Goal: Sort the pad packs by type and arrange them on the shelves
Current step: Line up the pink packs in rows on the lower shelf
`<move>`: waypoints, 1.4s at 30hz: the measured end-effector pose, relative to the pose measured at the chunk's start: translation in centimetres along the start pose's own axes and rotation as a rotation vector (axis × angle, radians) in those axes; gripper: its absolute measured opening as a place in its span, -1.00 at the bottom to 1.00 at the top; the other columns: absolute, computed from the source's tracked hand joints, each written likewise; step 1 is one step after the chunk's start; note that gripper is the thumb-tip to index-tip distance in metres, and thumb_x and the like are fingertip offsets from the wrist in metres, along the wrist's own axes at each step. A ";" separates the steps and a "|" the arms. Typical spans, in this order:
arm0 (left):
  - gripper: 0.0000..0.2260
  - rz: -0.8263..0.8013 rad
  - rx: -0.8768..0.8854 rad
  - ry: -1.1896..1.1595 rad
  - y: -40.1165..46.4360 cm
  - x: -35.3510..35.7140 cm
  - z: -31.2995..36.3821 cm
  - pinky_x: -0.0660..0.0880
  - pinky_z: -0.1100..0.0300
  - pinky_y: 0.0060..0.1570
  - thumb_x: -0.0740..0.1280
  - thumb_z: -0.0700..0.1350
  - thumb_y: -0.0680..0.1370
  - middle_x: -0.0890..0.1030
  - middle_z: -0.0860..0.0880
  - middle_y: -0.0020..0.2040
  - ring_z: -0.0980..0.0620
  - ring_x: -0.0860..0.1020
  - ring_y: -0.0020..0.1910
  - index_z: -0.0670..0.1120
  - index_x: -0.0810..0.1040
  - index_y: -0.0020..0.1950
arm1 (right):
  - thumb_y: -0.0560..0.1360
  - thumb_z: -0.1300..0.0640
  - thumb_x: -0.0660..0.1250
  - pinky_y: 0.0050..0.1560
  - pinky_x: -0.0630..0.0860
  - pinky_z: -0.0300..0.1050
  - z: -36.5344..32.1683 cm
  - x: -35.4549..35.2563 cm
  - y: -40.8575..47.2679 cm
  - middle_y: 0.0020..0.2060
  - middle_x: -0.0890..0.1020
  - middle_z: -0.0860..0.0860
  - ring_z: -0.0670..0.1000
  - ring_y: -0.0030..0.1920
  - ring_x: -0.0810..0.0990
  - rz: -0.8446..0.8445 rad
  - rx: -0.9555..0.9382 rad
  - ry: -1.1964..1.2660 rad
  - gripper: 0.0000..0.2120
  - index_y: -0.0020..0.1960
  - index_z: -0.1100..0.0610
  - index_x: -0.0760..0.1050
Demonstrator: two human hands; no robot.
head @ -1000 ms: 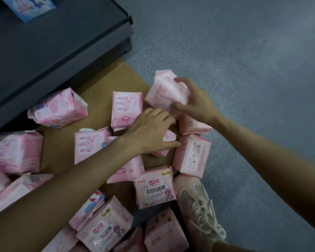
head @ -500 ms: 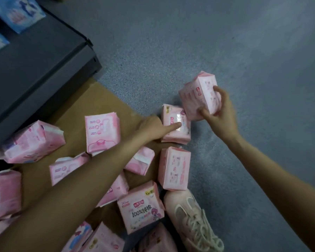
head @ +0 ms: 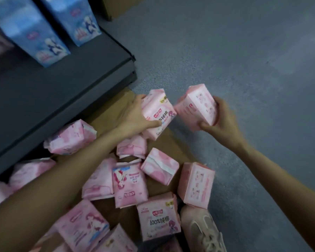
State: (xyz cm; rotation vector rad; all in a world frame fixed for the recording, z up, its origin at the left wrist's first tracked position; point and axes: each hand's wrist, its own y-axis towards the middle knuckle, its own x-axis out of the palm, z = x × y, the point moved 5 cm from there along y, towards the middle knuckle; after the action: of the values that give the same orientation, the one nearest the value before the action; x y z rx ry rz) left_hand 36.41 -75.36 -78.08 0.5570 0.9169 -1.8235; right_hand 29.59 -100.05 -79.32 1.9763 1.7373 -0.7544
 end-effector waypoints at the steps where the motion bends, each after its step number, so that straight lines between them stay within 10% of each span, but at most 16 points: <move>1: -0.18 0.047 -0.039 -0.053 -0.7 -1.5 -1.3 0.42 0.14 0.11 0.59 0.03 0.28 0.43 0.01 0.30 0.02 0.45 0.21 -0.03 0.25 0.43 | 0.29 0.20 0.51 0.06 0.34 -0.17 -1.2 1.1 0.3 0.17 0.48 0.15 0.10 0.12 0.47 -0.001 -0.098 -0.100 -0.32 0.33 0.26 0.32; 6: -0.20 0.255 -0.173 -0.236 -3.8 -6.0 -7.2 0.51 -0.05 0.16 0.61 0.02 0.25 0.48 0.03 0.30 0.02 0.49 0.21 0.02 0.30 0.39 | 0.23 0.32 0.48 0.06 0.53 0.08 -2.8 7.4 -0.9 0.20 0.49 0.20 0.22 0.20 0.41 -0.164 -0.586 -0.545 -0.40 0.24 0.22 0.38; 11: -0.19 0.240 -0.187 -0.141 -5.1 -5.9 -9.3 0.55 -0.08 0.08 0.61 0.01 0.25 0.46 0.05 0.30 0.01 0.49 0.20 0.08 0.27 0.39 | 0.30 -0.17 0.44 0.03 0.53 0.18 -0.2 6.7 -1.3 0.15 0.52 0.16 0.26 0.10 0.50 -0.230 -0.526 -0.439 -0.47 0.16 0.05 0.40; 18: -0.19 0.228 -0.128 -0.047 -3.7 -5.6 -9.0 0.54 -0.03 0.11 0.60 0.06 0.26 0.44 0.07 0.29 0.04 0.46 0.20 0.11 0.26 0.40 | 0.15 -0.30 0.53 0.44 0.09 0.11 0.1 7.9 1.8 0.49 0.22 0.06 0.15 0.47 0.15 -0.537 -0.270 -0.660 0.20 0.56 0.06 -0.03; 24: -0.16 0.195 -0.084 0.091 -3.9 -5.6 -8.0 0.50 -0.05 0.14 0.56 0.14 0.28 0.41 0.01 0.34 -0.01 0.43 0.26 0.06 0.22 0.45 | 0.32 -0.33 0.37 0.22 0.42 -0.01 -3.2 9.5 1.8 0.29 0.38 0.04 0.12 0.25 0.44 -0.646 -0.446 -0.886 -0.13 0.49 -0.20 0.03; 29: -0.27 0.278 -0.035 0.075 -7.7 -9.9 -9.0 0.49 0.10 0.07 0.48 0.23 0.34 0.44 0.10 0.33 0.07 0.46 0.24 0.12 0.27 0.42 | 0.33 -0.02 0.51 -0.16 0.40 -0.25 -10.0 6.2 3.6 0.16 0.36 0.04 0.04 0.00 0.48 -0.402 -0.296 -0.437 -0.36 0.32 -0.02 0.32; 37: -0.30 0.584 -0.116 0.140 -17.0 -23.3 -18.5 0.42 0.04 0.19 0.46 0.23 0.32 0.44 0.14 0.32 0.07 0.44 0.25 0.15 0.32 0.40 | 0.31 -0.04 0.51 0.00 0.26 -0.26 -29.8 16.1 4.7 0.00 0.44 -0.08 -0.08 -0.01 0.39 -0.474 -0.542 -0.157 -0.48 0.19 -0.03 0.39; 42: -0.29 0.596 -0.109 0.262 -17.7 -31.0 -25.0 0.35 0.07 0.24 0.51 0.06 0.38 0.43 0.04 0.35 -0.01 0.40 0.30 0.07 0.29 0.46 | 0.41 0.04 0.47 -0.26 0.39 -0.31 -36.4 26.2 7.5 -0.10 0.51 -0.15 -0.15 -0.14 0.51 -0.486 -0.071 0.408 -0.59 0.15 0.04 0.37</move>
State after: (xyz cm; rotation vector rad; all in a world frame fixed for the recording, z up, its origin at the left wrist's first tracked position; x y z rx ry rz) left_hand 32.43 -33.96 -65.10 0.9048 0.8945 -1.1756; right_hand 43.99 -58.42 -68.05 1.7623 2.5002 -0.4355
